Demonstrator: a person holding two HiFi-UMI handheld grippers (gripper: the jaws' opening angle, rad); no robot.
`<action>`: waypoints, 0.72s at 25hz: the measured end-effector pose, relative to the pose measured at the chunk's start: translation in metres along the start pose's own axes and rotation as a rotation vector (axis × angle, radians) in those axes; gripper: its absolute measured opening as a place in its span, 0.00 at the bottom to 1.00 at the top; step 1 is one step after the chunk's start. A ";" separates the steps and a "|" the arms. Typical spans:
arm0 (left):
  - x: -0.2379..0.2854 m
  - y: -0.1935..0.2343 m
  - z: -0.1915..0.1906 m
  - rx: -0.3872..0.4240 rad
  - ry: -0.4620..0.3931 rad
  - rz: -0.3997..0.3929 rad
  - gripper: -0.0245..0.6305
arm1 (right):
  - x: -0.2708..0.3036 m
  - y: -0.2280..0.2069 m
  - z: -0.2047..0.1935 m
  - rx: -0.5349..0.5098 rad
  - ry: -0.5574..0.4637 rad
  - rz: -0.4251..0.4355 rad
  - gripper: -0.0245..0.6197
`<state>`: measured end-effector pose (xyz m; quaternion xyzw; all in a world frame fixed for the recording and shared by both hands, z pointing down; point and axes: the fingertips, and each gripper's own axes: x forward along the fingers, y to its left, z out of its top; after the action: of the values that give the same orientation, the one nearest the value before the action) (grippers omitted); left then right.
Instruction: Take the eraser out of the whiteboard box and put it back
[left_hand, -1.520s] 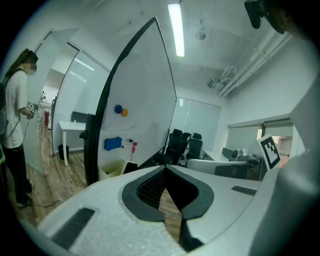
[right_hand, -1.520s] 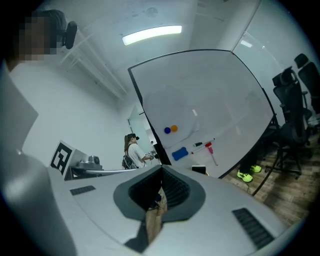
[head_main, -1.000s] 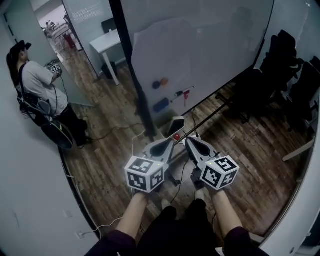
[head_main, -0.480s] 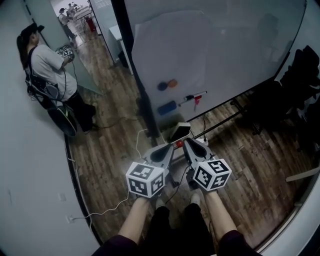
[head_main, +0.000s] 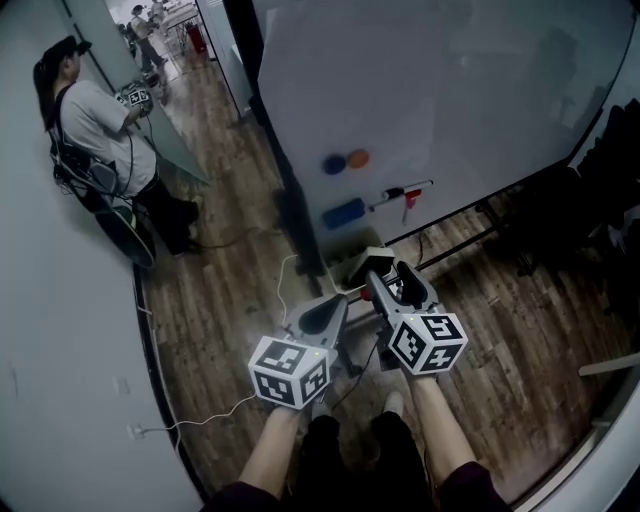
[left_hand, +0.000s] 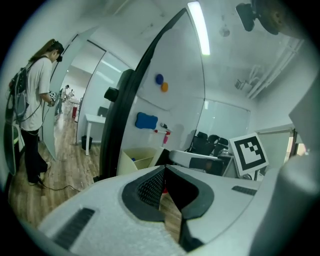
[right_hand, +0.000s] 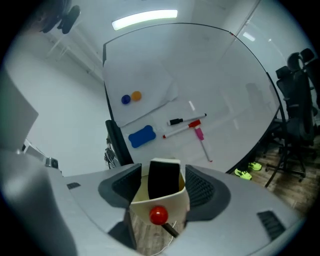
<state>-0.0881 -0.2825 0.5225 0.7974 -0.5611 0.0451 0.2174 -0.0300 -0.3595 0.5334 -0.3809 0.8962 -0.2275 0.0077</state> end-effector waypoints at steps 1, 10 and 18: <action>0.000 0.002 -0.002 0.004 -0.001 0.004 0.04 | 0.004 -0.001 0.000 0.003 -0.004 0.002 0.42; -0.006 0.014 -0.017 -0.023 -0.007 0.017 0.04 | 0.024 -0.002 0.000 0.010 -0.013 0.000 0.43; -0.013 0.019 -0.015 -0.036 -0.016 0.027 0.04 | 0.022 -0.002 0.001 0.008 -0.020 -0.009 0.38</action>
<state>-0.1074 -0.2699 0.5373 0.7861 -0.5742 0.0316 0.2265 -0.0442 -0.3766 0.5364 -0.3869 0.8936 -0.2272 0.0170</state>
